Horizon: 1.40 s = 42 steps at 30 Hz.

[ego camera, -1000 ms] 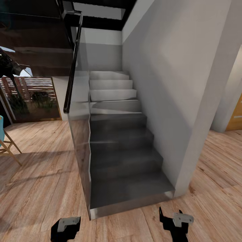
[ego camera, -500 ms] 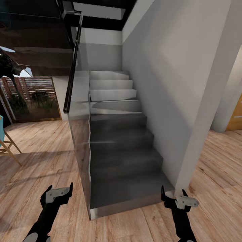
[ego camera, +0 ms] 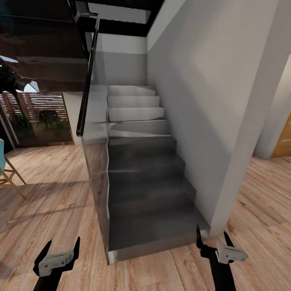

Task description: In the kitchen, take the Vidalia onion out of the sink, dice it on the chopping board with the paring knife, put the diced onion into the bowl on the countertop, then place both the paring knife and the chopping board into the sink.

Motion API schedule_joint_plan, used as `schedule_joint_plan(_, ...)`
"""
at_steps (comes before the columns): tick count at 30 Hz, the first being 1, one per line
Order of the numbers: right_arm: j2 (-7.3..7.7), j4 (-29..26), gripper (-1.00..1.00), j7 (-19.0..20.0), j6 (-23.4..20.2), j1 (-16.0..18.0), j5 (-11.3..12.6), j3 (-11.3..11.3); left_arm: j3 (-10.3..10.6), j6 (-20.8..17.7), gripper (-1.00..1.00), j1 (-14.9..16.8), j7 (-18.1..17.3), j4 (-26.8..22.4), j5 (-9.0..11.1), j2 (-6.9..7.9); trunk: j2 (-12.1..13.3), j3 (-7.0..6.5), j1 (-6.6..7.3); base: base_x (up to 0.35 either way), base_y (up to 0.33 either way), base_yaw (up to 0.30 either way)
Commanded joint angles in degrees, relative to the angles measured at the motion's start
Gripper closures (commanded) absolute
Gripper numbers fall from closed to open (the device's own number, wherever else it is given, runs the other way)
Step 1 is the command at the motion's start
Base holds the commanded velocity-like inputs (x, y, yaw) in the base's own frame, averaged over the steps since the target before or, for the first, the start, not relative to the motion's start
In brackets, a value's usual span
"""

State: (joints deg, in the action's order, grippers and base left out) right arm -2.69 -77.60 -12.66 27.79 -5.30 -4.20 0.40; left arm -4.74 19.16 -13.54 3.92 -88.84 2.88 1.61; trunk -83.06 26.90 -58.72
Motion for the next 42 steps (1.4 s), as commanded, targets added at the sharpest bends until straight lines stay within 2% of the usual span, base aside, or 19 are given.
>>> schedule_joint_plan(1,-0.01,-0.2,-1.0,-0.4,0.2,-0.4,-0.4,0.0,0.1,0.6,-1.0,-0.4,0.1,0.0,0.3,0.04,0.0,0.03,-0.01,0.0,0.0,0.0)
schedule_joint_plan(7,-0.03,-0.8,-1.0,-0.4,2.0,-3.3,-0.4,0.0,0.1,2.4,-1.0,-3.0,-0.1,0.0,0.3,0.09,0.0,0.03,-0.01,0.0,0.0,0.0)
schedule_joint_plan(8,-0.08,-0.9,-1.0,-0.4,4.4,-4.6,-0.4,0.0,0.1,3.8,-1.0,-4.1,-1.2,0.0,0.3,0.11,0.0,0.03,-0.01,0.0,0.0,0.0)
schedule_joint_plan(11,-0.25,-0.9,-1.0,-0.4,6.4,-5.8,-0.5,0.0,0.1,5.9,-1.0,-5.2,-2.6,-0.1,0.3,0.09,0.0,0.03,-0.01,0.0,0.0,0.0)
schedule_joint_plan(12,-0.34,-1.0,-1.0,-0.4,7.4,-6.8,-0.5,0.0,0.1,7.7,-1.0,-6.7,-3.4,-0.1,0.3,0.07,0.0,0.03,-0.01,0.0,0.0,0.0)
schedule_joint_plan(21,-0.41,-1.0,-1.0,-0.4,8.0,-8.2,-0.4,0.1,0.0,10.7,-1.0,-8.7,-3.7,-0.1,0.3,0.07,0.0,0.03,-0.01,0.0,0.0,0.0)
schedule_joint_plan(29,-0.38,-0.6,-1.0,-0.4,8.1,-8.3,0.0,0.0,-0.1,7.4,-1.0,-9.0,-3.7,2.9,0.9,0.0,0.0,0.03,-0.01,0.0,0.0,0.0)
schedule_joint_plan(37,-0.41,1.7,-1.0,-0.4,8.0,-8.3,0.1,0.0,-0.1,6.9,-1.0,-9.1,-3.7,7.8,0.9,-0.01,0.0,0.03,-0.01,0.0,0.0,0.0)
schedule_joint_plan(38,-0.4,2.3,-1.0,-0.4,8.0,-8.3,0.1,0.0,-0.3,6.9,-1.0,-9.1,-3.7,8.2,0.9,0.01,0.0,0.03,-0.01,0.0,0.0,0.0)
schedule_joint_plan(39,-0.46,3.9,-1.0,-0.3,8.3,-8.3,0.1,0.0,-1.7,6.9,-1.0,-9.1,-3.7,8.9,0.9,0.0,0.0,0.03,-0.01,0.0,0.0,0.0)
schedule_joint_plan(42,-0.53,4.5,-1.0,-0.3,8.4,-8.3,0.1,0.0,-2.5,6.8,-1.0,-9.0,-3.7,9.4,0.9,-0.02,0.0,0.03,-0.01,0.0,0.0,0.0)
